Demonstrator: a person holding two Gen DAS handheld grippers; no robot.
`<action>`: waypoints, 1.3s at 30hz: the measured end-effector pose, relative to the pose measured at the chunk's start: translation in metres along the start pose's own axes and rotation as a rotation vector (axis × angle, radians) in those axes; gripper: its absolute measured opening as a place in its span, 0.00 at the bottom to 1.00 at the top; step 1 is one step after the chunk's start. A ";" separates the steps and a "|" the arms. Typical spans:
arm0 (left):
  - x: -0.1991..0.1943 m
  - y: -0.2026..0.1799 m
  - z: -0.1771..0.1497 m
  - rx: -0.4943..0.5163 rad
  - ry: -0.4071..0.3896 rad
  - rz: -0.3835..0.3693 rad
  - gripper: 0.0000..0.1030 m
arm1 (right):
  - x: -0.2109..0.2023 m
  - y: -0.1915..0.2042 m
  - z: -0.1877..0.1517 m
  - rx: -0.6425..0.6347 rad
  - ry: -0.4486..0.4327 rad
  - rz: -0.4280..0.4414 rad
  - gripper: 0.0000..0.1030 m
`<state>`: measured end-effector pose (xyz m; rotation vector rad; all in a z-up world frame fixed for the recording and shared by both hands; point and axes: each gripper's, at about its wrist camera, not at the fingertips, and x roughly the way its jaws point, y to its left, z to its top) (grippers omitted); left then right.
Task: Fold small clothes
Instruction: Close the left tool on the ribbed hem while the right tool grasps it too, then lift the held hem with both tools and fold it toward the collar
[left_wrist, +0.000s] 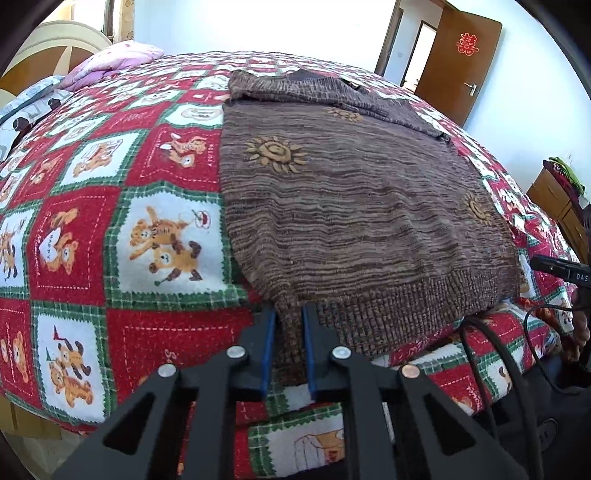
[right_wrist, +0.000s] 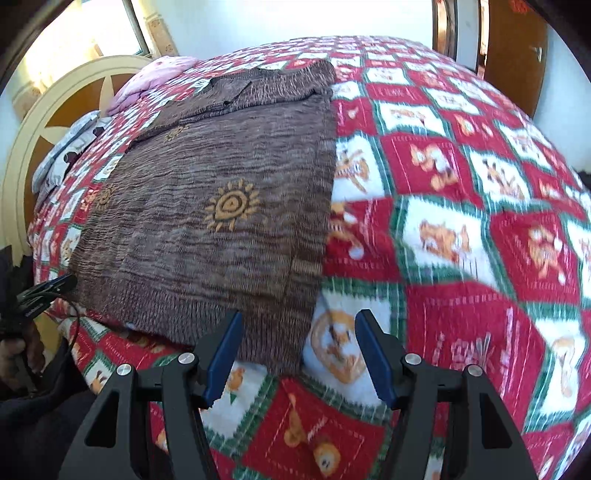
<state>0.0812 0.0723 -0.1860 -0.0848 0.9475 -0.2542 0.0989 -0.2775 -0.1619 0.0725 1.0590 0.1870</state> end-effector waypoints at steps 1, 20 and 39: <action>0.000 -0.001 0.000 0.004 -0.001 0.002 0.14 | 0.000 -0.001 -0.003 0.008 0.007 0.017 0.62; -0.013 -0.006 -0.001 0.060 -0.080 -0.017 0.08 | 0.019 -0.013 -0.013 0.130 0.038 0.174 0.05; -0.048 0.014 0.028 -0.047 -0.232 -0.145 0.08 | -0.061 -0.013 0.013 0.124 -0.275 0.291 0.04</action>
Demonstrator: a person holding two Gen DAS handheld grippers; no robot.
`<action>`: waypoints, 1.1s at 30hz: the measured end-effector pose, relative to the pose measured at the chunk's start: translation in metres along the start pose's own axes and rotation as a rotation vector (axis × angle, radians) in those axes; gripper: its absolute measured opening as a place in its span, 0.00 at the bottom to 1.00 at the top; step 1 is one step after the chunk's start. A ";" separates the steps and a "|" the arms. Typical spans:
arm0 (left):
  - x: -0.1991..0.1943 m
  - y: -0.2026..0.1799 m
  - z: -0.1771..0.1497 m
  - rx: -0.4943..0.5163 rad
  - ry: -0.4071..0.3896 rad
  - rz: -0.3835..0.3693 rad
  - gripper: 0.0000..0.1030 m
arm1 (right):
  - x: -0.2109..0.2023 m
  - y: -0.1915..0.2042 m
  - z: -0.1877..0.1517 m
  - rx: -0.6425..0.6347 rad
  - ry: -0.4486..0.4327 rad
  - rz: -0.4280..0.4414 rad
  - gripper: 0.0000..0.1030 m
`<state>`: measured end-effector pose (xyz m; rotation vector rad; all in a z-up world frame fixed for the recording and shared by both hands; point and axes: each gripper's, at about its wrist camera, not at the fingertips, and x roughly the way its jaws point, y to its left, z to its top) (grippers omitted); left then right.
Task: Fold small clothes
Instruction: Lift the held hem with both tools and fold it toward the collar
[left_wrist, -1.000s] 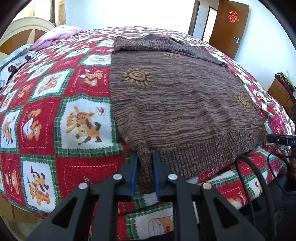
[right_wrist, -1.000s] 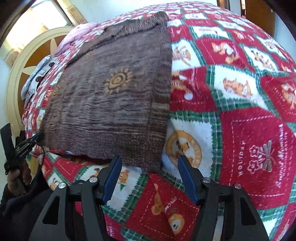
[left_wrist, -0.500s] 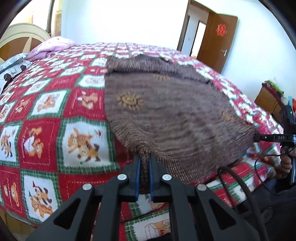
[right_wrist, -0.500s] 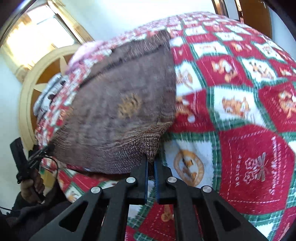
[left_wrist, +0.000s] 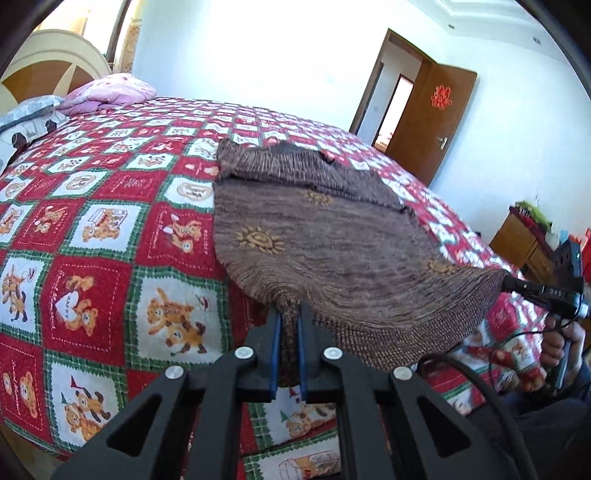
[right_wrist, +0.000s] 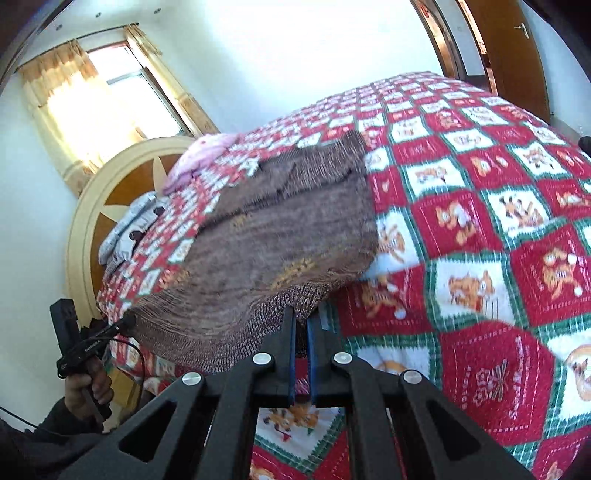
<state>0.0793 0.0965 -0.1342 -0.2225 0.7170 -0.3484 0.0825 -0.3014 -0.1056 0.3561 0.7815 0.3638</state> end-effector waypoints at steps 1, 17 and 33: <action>0.000 0.000 0.002 0.002 -0.007 0.002 0.08 | -0.001 0.002 0.004 -0.003 -0.008 0.003 0.04; 0.017 0.018 0.055 -0.054 -0.082 -0.044 0.08 | 0.027 -0.001 0.070 -0.008 -0.075 0.000 0.04; 0.042 0.020 0.117 -0.084 -0.155 -0.046 0.08 | 0.051 -0.008 0.129 -0.037 -0.126 0.012 0.04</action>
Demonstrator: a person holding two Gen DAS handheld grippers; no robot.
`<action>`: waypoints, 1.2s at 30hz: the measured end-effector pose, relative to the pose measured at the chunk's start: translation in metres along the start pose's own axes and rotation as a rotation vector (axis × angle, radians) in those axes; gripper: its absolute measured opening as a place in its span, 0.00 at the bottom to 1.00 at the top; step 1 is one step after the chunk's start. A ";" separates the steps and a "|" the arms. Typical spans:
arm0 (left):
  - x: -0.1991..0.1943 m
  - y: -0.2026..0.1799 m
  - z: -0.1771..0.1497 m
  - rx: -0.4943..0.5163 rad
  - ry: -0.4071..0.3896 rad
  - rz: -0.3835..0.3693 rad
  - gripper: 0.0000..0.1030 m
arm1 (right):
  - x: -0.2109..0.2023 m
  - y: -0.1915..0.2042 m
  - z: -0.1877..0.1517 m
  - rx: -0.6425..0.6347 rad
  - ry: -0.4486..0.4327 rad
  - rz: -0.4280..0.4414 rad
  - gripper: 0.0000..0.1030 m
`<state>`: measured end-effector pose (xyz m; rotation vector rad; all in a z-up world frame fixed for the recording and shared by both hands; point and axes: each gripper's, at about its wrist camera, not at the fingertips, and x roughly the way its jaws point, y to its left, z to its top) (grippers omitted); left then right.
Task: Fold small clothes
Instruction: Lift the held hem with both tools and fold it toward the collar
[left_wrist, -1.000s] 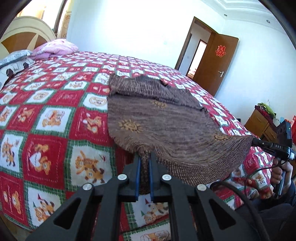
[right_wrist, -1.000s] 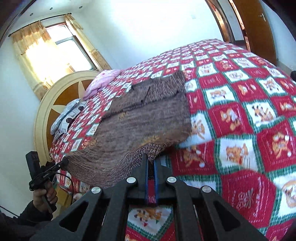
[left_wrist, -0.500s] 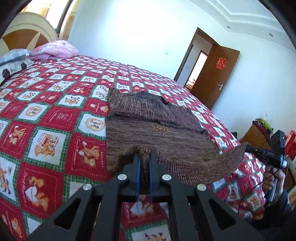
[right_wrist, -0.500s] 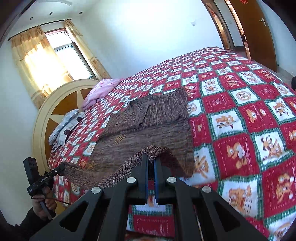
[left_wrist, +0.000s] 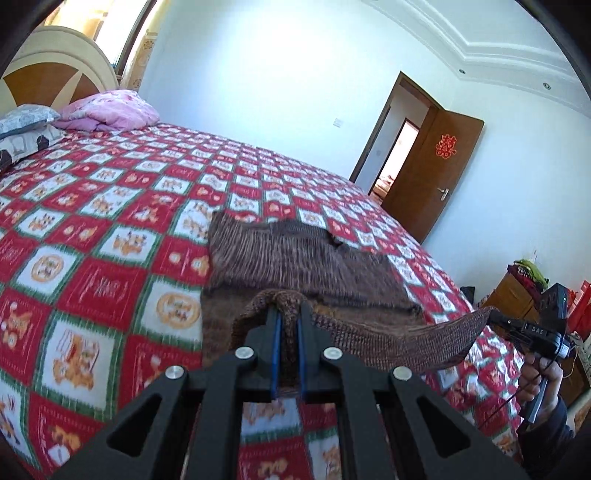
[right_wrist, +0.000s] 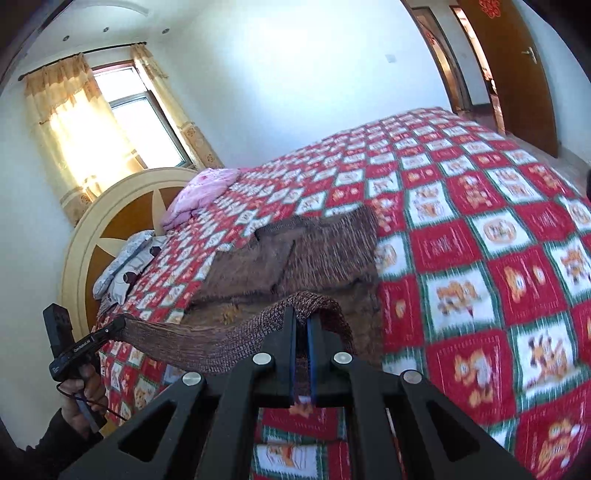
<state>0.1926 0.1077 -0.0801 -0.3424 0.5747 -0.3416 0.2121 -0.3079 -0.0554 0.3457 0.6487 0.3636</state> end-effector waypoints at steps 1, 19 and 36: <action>0.002 0.000 0.004 -0.004 -0.006 0.001 0.08 | 0.001 0.002 0.006 -0.005 -0.007 0.005 0.04; 0.057 0.024 0.076 -0.098 -0.048 0.035 0.08 | 0.064 0.015 0.094 -0.024 -0.095 0.049 0.04; 0.163 0.062 0.069 -0.157 0.097 0.120 0.08 | 0.161 -0.060 0.087 0.054 0.055 -0.031 0.04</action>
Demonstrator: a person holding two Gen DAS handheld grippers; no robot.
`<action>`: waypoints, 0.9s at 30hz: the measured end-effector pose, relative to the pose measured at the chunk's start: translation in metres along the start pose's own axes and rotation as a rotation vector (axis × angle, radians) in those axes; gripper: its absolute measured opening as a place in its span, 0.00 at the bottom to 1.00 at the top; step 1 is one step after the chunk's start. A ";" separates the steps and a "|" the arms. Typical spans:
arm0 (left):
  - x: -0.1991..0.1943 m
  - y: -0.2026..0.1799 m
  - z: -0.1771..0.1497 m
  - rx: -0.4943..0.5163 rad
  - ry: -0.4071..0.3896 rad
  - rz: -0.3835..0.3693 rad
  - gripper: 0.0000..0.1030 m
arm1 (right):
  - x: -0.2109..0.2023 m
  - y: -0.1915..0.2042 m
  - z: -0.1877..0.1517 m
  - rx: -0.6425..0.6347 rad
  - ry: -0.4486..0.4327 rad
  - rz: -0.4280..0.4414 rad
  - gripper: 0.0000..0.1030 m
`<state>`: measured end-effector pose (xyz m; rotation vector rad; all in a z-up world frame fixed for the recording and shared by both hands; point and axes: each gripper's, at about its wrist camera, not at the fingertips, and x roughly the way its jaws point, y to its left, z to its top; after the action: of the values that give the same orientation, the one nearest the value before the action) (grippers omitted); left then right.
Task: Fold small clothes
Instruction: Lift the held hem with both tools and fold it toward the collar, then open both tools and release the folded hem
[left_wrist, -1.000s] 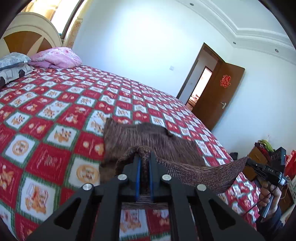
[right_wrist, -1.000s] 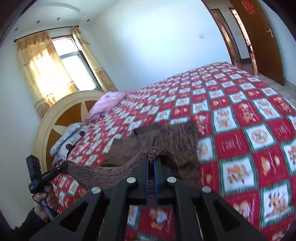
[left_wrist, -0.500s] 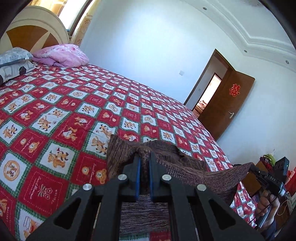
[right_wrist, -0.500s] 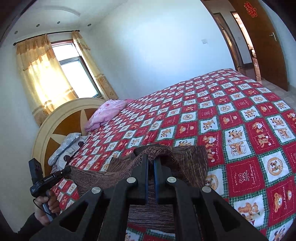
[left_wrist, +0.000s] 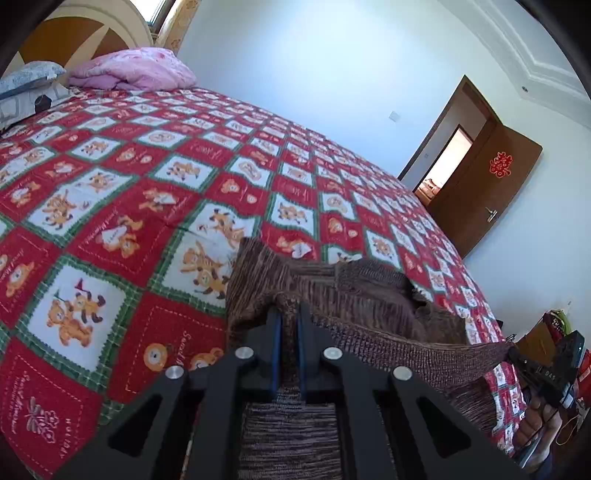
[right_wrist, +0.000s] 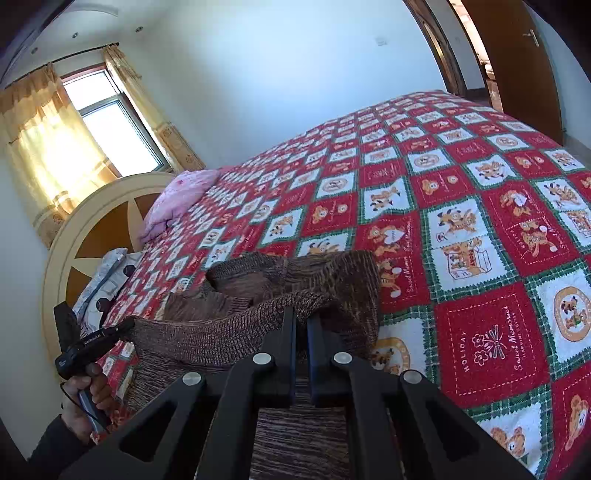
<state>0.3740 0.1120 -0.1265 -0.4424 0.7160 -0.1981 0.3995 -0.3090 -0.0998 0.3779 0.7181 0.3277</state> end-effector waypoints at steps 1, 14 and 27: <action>0.002 0.000 0.000 0.005 0.005 0.004 0.08 | 0.002 0.000 0.001 -0.005 0.002 -0.004 0.04; 0.020 0.016 0.022 -0.062 -0.033 0.193 0.22 | 0.043 -0.017 0.010 0.016 -0.056 -0.034 0.57; 0.047 -0.079 -0.044 0.624 0.160 0.349 0.66 | 0.076 -0.004 -0.008 -0.057 0.209 -0.057 0.56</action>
<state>0.3772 0.0121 -0.1478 0.2972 0.8313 -0.1184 0.4485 -0.2794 -0.1501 0.2708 0.9208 0.3364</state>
